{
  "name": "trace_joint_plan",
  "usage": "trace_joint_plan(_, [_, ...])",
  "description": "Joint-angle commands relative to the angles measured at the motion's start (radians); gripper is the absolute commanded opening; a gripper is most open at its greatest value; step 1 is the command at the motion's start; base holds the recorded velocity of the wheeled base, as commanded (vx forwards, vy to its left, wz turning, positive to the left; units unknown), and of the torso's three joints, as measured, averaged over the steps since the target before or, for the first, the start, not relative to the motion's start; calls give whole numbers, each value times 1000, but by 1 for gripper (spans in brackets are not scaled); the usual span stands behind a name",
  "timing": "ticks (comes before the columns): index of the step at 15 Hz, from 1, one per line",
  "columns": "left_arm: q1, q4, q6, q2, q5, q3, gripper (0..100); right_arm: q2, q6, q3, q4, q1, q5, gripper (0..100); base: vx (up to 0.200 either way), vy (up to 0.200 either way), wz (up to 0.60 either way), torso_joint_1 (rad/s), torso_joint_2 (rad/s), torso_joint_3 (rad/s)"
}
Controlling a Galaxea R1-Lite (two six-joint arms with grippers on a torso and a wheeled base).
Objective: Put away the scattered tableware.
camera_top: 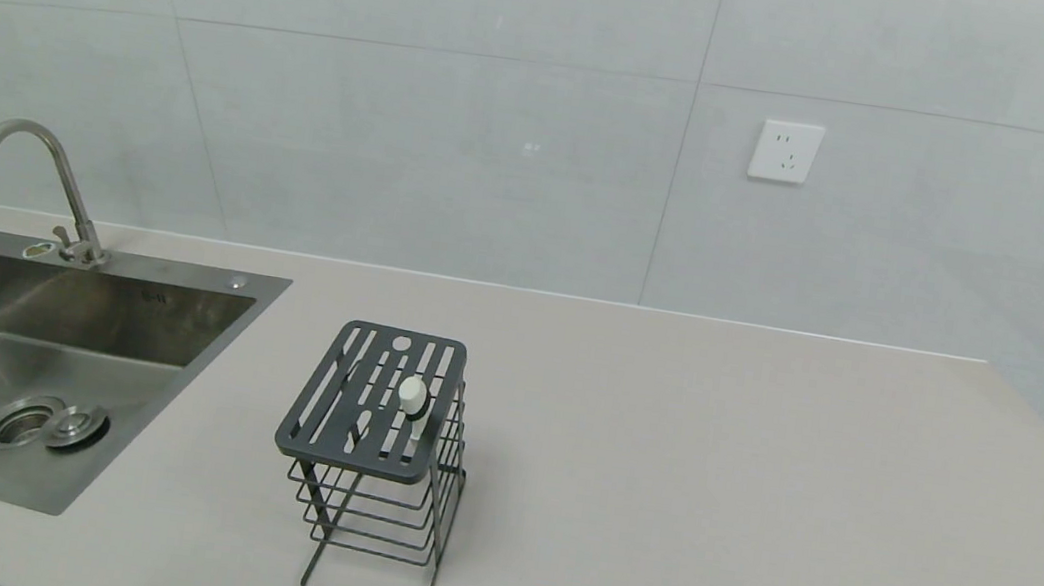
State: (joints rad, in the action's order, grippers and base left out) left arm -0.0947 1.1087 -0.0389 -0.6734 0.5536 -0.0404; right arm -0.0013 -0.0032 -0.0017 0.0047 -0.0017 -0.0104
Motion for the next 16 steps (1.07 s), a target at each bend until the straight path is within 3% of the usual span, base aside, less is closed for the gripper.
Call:
trace_joint_plan(1, [-31, -147, 1, 275, 0, 40, 100, 1, -1, 0, 0, 0, 0, 100, 0, 0, 0, 0, 0, 0])
trace_joint_plan(3, [-19, -397, 5, 477, 0, 37, 100, 1, 0, 0, 0, 0, 0, 100, 0, 0, 0, 0, 0, 0])
trace_joint_plan(5, [9, -546, 17, 580, 5, 39, 100, 1, 0, 0, 0, 0, 0, 100, 0, 0, 0, 0, 0, 0])
trace_joint_plan(6, [9, -609, 40, 583, 0, 39, 100, 1, -1, 0, 0, 0, 0, 100, 0, 0, 0, 0, 0, 0])
trace_joint_plan(7, [9, -696, 83, 581, -29, 40, 100, 1, -3, 0, 0, 0, 0, 100, 0, 0, 0, 0, 0, 0])
trace_joint_plan(8, [7, -819, 133, 581, -103, 40, 100, 1, -3, 0, 0, 0, 3, 100, 0, 0, 0, 0, 0, 0])
trace_joint_plan(9, [7, -906, 165, 581, -162, 40, 100, 1, -3, 0, 0, 0, 3, 100, 0, 0, 0, 0, 0, 0])
trace_joint_plan(10, [7, -1057, 183, 580, -238, 39, 100, 1, -1, 0, 0, 0, 4, 100, 0, 0, 0, 0, 0, 0])
trace_joint_plan(11, [7, -1054, 188, 580, -268, 39, 100, 1, -1, 0, 0, 0, 7, 100, 0, 0, 0, 0, 0, 0])
trace_joint_plan(12, [6, -1054, 180, 580, -356, 40, 100, 1, -1, 0, 0, 0, 12, 100, 0, 0, 0, 0, 0, 0])
trace_joint_plan(13, [13, -1093, 162, 580, -402, 40, 100, 1, -1, 0, 0, 0, 13, 100, 0, 0, 0, 0, 0, 0])
trace_joint_plan(14, [41, -1107, 146, 588, -408, 40, 100, 1, -1, 0, 0, 0, 13, 100, 0, 0, 0, 0, 0, 0])
trace_joint_plan(15, [116, -1107, 143, 609, -408, 40, 100, 1, -3, 0, 0, 0, 13, 100, 0, 0, 0, 0, 0, 0])
trace_joint_plan(16, [115, -1106, 148, 626, -408, 40, 100, 1, -1, 0, 0, 0, 13, 100, 0, 0, 0, 0, 0, 0])
